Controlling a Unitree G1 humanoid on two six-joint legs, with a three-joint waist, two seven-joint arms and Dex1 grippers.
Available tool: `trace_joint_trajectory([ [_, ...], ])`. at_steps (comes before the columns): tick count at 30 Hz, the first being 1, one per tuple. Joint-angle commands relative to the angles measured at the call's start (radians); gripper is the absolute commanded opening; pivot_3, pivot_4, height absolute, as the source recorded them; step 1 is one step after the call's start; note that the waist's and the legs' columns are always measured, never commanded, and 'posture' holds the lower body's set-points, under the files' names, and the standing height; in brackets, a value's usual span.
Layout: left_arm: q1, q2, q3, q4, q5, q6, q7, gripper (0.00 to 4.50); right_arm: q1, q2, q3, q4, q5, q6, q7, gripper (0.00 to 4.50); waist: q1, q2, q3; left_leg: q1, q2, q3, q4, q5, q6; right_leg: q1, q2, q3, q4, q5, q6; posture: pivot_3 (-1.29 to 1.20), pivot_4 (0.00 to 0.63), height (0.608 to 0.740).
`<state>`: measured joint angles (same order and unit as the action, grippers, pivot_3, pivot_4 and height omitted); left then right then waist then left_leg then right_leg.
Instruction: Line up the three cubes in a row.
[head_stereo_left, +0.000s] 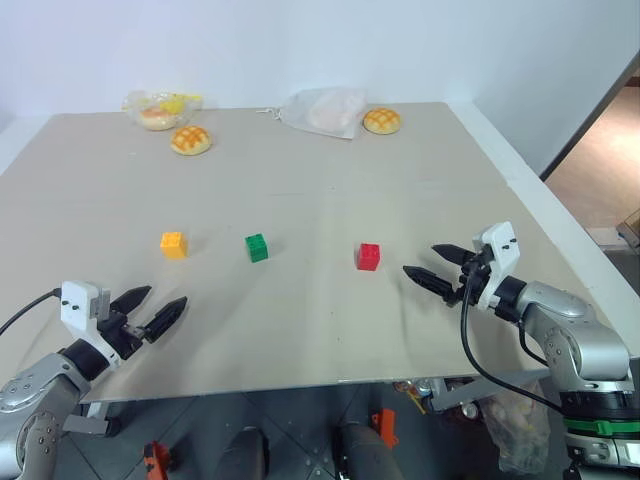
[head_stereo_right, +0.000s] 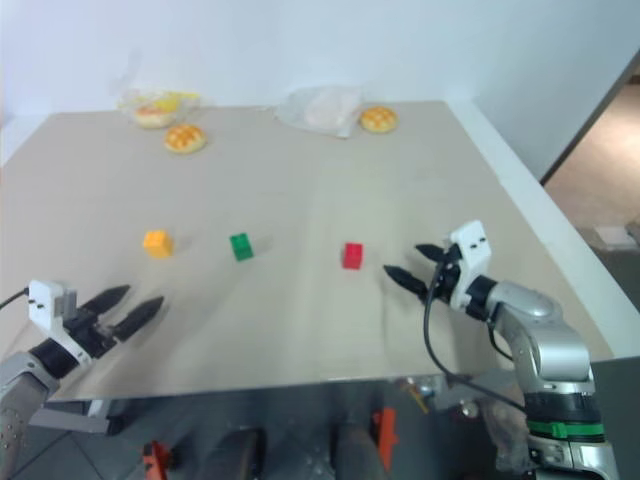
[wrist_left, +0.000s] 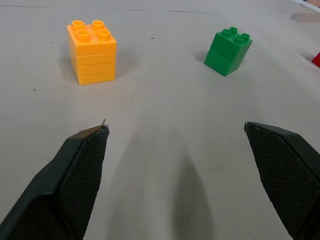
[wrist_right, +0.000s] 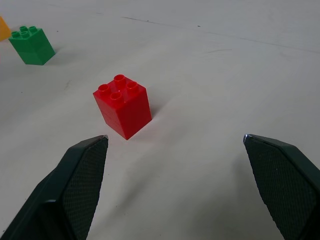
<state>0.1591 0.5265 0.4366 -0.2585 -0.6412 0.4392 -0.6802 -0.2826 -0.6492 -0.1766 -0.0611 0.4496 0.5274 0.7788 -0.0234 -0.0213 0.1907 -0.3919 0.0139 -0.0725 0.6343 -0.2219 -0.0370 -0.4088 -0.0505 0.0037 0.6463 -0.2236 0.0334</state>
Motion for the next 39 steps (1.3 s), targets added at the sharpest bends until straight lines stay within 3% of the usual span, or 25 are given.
trace_joint_trajectory([
  [1,-0.011,0.03,-0.018,-0.014,0.018,-0.036,-0.041,4.49,0.001,-0.018,0.024,-0.037,0.01,-0.005,0.052,4.5,0.0,0.0,0.0,0.0,0.0,0.0,0.0,0.0,0.0,0.0,0.0,0.0,0.0,0.0,0.0,0.0,0.15,0.74],
  [3,-0.036,0.062,-0.072,0.005,0.062,-0.065,-0.095,4.49,-0.005,-0.036,0.069,-0.008,-0.013,-0.027,0.108,4.5,0.0,0.0,0.0,0.0,0.0,0.0,0.0,0.0,0.0,0.0,0.0,0.0,0.0,0.0,0.0,0.0,0.15,0.74],
  [11,-0.15,0.114,-0.221,-0.052,0.018,-0.054,-0.288,4.49,-0.128,-0.057,0.173,0.161,-0.102,-0.138,0.227,4.5,0.0,0.0,0.0,0.0,0.001,0.002,0.0,0.0,0.0,-0.001,0.001,0.003,0.0,0.001,0.0,0.0,0.15,0.74],
  [16,-0.224,0.143,-0.339,-0.075,0.042,-0.06,-0.396,4.49,-0.248,-0.032,0.256,0.369,-0.225,-0.301,0.257,4.5,-0.001,0.0,0.0,0.001,0.002,0.003,0.0,0.0,0.0,-0.001,0.003,0.004,0.0,0.003,0.003,0.0,0.15,0.74],
  [24,-0.317,0.124,-0.351,-0.013,0.028,-0.048,-0.401,4.49,-0.401,0.042,0.311,0.612,-0.313,-0.459,0.295,4.5,-0.004,0.0,0.0,0.001,0.005,0.003,0.0,0.0,0.0,-0.001,0.008,0.006,0.0,0.004,0.003,0.0,0.15,0.74],
  [39,-0.284,0.102,-0.329,-0.032,0.016,-0.039,-0.342,4.49,-0.564,0.137,0.313,0.839,-0.364,-0.578,0.35,4.5,-0.012,0.001,0.0,0.002,0.009,0.003,0.0,0.0,0.0,-0.001,0.013,0.007,0.0,0.007,-0.001,0.0,0.15,0.74],
])
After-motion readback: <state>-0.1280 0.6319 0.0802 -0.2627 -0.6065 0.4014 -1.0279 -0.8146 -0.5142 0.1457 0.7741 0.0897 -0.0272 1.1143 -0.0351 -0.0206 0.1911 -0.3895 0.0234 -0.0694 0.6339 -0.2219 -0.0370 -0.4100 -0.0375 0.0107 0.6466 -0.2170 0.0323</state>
